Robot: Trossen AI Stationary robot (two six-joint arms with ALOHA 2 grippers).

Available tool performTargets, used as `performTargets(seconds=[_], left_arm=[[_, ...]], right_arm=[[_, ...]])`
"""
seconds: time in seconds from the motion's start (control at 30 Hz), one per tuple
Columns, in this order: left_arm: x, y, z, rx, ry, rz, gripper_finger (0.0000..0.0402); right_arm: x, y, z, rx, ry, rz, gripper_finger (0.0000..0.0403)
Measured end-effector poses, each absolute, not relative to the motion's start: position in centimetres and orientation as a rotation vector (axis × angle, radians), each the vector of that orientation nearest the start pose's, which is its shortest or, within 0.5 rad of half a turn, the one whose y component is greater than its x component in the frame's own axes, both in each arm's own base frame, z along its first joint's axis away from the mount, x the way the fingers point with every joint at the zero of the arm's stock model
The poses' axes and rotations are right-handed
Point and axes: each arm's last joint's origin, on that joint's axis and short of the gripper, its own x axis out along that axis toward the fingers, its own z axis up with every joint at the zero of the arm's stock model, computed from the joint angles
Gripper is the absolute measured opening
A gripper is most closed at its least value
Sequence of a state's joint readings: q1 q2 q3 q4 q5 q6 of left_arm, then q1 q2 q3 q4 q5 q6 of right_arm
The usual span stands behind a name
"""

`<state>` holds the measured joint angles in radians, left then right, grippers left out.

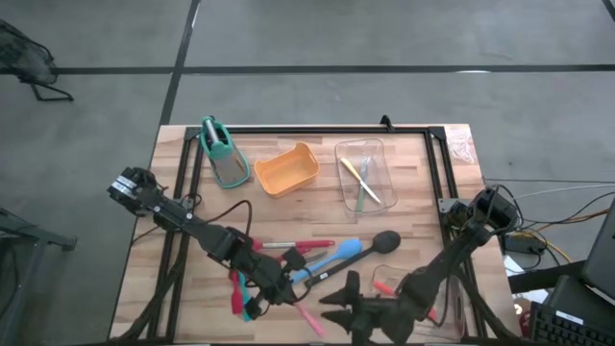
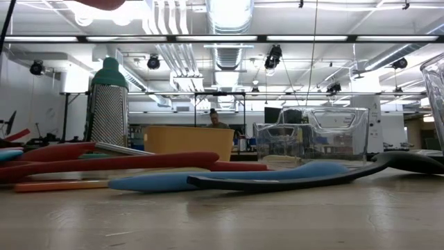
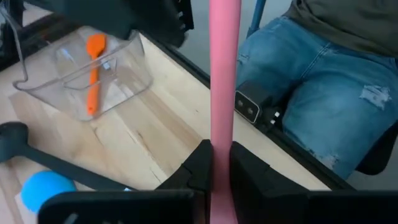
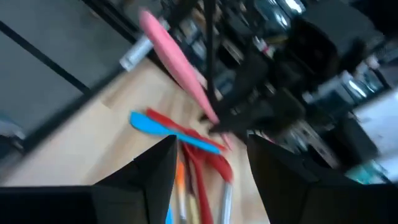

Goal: Pick & Place Kitchen Items
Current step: Put the pink spatula into the bottom transparent bin

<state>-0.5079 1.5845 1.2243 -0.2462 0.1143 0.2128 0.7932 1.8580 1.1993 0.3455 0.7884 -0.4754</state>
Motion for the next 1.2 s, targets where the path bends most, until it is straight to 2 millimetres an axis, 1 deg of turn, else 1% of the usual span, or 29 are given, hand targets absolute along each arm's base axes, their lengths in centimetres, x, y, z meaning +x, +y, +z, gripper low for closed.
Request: performTargets(seconds=[0.2, 0.3, 0.37, 0.6, 0.97, 1.1, 1.2], left_arm=[[31.1, -17.1, 28.5, 0.319, 0.51, -0.652, 0.0036], [31.4, -16.6, 28.6, 0.316, 0.491, -0.636, 0.0036], [31.6, -16.4, 28.6, 0.315, 0.495, -0.63, 0.0036], [31.8, -16.1, 28.6, 0.313, 0.489, -0.619, 0.0037], [31.7, -16.1, 28.5, 0.313, 0.495, -0.618, 0.0037], [31.7, -16.1, 28.5, 0.312, 0.495, -0.62, 0.0037], [31.7, -16.1, 28.5, 0.312, 0.495, -0.62, 0.0037]], right_arm=[[30.8, 27.1, 22.9, -0.68, 0.177, 0.076, 0.0171], [31.3, 26.9, 23.0, -0.657, 0.167, 0.157, 0.0161], [31.6, 26.9, 23.3, -0.643, 0.153, 0.195, 0.0154], [31.7, 27.3, 24.2, -0.629, 0.096, 0.235, 0.0123], [31.8, 27.3, 24.3, -0.62, 0.094, 0.236, 0.0074], [31.8, 27.2, 24.3, -0.619, 0.094, 0.233, 0.0065], [31.8, 27.2, 24.3, -0.618, 0.095, 0.234, 0.0068]])
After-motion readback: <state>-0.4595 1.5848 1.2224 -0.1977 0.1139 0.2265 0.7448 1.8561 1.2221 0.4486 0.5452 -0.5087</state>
